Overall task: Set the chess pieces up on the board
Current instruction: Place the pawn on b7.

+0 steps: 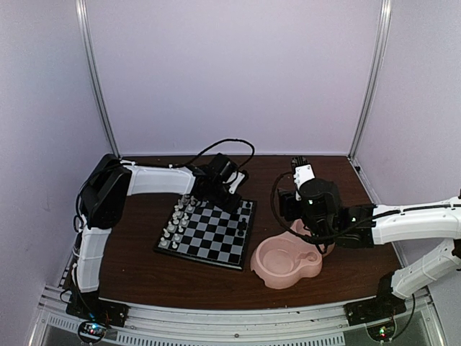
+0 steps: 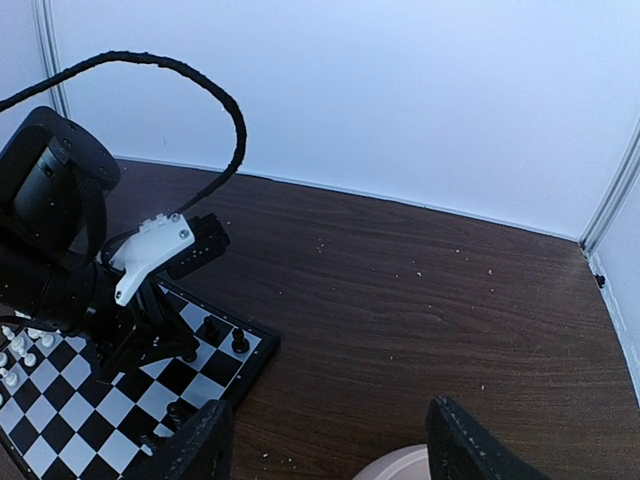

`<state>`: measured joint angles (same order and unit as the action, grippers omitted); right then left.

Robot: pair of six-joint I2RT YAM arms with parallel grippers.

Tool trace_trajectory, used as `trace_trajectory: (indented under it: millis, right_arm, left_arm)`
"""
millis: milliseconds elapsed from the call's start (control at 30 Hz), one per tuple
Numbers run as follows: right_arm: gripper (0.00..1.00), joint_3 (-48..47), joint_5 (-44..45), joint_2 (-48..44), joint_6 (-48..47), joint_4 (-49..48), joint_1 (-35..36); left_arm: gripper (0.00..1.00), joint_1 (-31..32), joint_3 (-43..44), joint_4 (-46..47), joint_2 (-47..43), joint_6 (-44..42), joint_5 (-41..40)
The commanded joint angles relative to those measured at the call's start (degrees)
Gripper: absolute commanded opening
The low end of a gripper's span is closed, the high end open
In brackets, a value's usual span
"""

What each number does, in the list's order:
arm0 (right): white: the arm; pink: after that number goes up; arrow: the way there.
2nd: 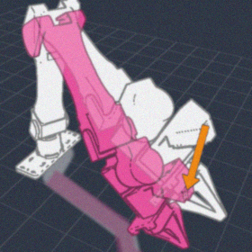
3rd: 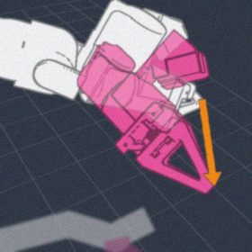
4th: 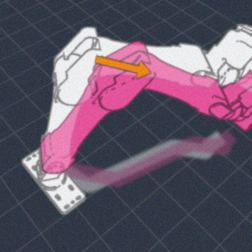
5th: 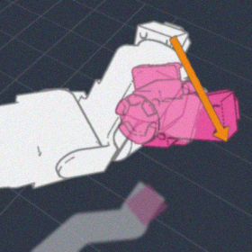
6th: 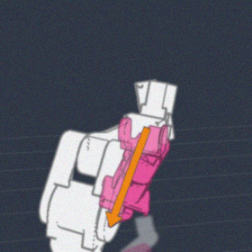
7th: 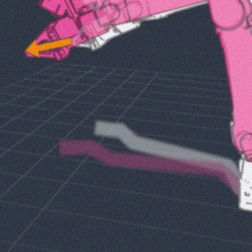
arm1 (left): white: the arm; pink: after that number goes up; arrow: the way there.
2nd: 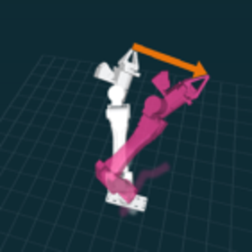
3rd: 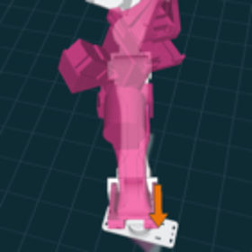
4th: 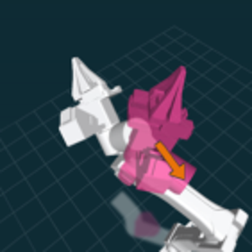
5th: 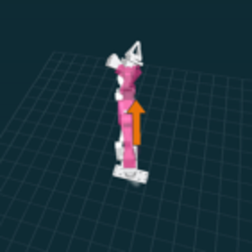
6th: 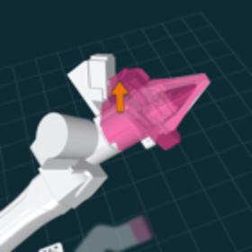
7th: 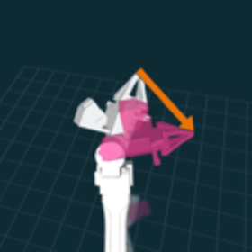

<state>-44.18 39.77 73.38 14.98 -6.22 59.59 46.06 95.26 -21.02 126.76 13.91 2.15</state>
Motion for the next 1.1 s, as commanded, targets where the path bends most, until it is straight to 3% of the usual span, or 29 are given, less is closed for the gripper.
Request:
trace_trajectory:
  millis: [0, 200, 367, 567, 700, 1067]
  right_arm:
    - [0.68, -0.9, -0.4, -0.4, -0.3, 0.5, -0.4]
    - [0.68, -1.2, -0.4, -0.1, -0.3, 0.7, -0.4]
    - [0.68, -1.3, -0.6, -0.1, -0.3, 0.9, -0.4]
    - [0.69, -1.4, -0.6, -0.1, -0.3, 1.0, -0.3]
    - [0.68, -1.4, -0.7, -0.2, -0.3, 1.1, -0.4]
    - [0.69, -1.4, -0.8, -0.5, -0.2, 1.3, -0.4]
  left_arm:
    - [0.14, -0.2, -0.8, 2.2, -1.5, -0.3, 0.2]
    - [0.13, -0.2, -1.1, 2.4, -1.5, -0.3, 0.4]
    - [0.22, -0.2, -1.1, 2.4, -1.3, -0.3, 0.6]
    - [0.17, -0.2, -1.2, 2.3, -1.3, -0.3, 0.7]
    - [0.24, -0.2, -1.6, 2.0, -1.3, -0.2, 0.7]
    - [0.20, -0.1, -2.6, 1.9, -1.5, 0.1, 1.0]
